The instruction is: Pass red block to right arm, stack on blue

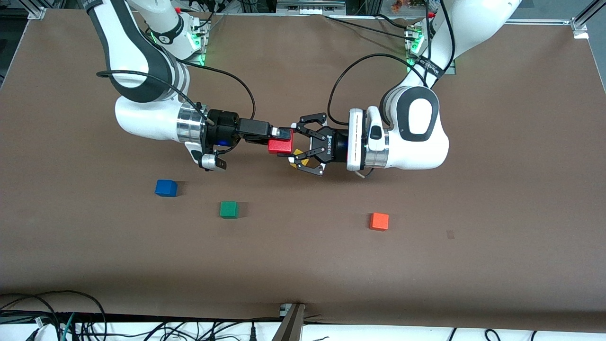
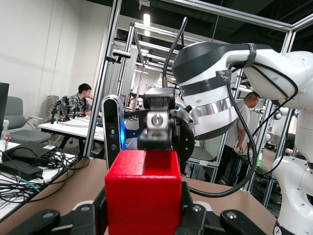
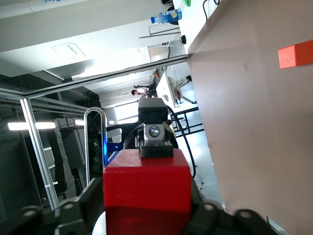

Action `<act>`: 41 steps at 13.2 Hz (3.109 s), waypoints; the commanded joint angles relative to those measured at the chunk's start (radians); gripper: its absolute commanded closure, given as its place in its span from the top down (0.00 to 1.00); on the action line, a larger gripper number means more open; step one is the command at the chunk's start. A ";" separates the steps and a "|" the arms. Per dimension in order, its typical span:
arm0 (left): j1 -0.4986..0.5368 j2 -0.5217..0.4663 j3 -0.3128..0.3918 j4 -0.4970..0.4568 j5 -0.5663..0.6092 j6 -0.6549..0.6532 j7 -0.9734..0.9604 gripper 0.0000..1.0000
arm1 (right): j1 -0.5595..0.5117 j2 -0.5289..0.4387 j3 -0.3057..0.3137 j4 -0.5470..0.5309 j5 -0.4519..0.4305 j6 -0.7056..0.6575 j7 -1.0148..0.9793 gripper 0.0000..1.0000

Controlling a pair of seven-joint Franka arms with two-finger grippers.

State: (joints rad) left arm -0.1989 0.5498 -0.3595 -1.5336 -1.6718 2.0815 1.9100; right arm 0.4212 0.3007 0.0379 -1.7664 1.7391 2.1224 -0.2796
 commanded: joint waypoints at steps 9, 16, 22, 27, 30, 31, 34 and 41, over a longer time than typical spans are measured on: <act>0.001 0.015 0.005 0.030 -0.036 0.017 -0.003 1.00 | -0.002 0.006 -0.007 0.024 0.026 0.007 0.004 0.10; 0.179 0.012 0.011 0.033 0.220 -0.210 -0.020 1.00 | -0.005 0.001 -0.018 0.022 -0.227 0.014 0.038 0.10; 0.354 -0.059 0.011 0.030 0.599 -0.349 -0.022 1.00 | -0.007 0.003 -0.058 0.025 -0.894 0.004 0.204 0.09; 0.463 -0.148 0.022 0.033 0.857 -0.463 -0.078 1.00 | -0.019 0.046 -0.188 -0.002 -1.352 -0.101 0.224 0.09; 0.498 -0.244 0.024 0.033 1.004 -0.524 -0.179 1.00 | -0.024 0.121 -0.292 -0.025 -1.562 -0.093 0.223 0.09; 0.498 -0.289 0.024 0.033 1.070 -0.543 -0.221 1.00 | -0.024 0.152 -0.320 -0.024 -1.607 -0.078 0.235 0.09; 0.497 -0.408 0.014 0.029 1.231 -0.584 -0.429 1.00 | -0.030 0.212 -0.354 -0.022 -1.604 0.051 0.269 0.09; 0.302 -0.570 0.079 0.001 1.582 -0.650 -1.005 1.00 | -0.039 0.229 -0.354 -0.112 -1.606 0.178 0.295 0.09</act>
State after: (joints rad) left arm 0.1289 -0.0034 -0.3151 -1.5030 -0.1581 1.4280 0.9775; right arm 0.3819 0.5389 -0.3162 -1.8177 0.1524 2.2347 0.0004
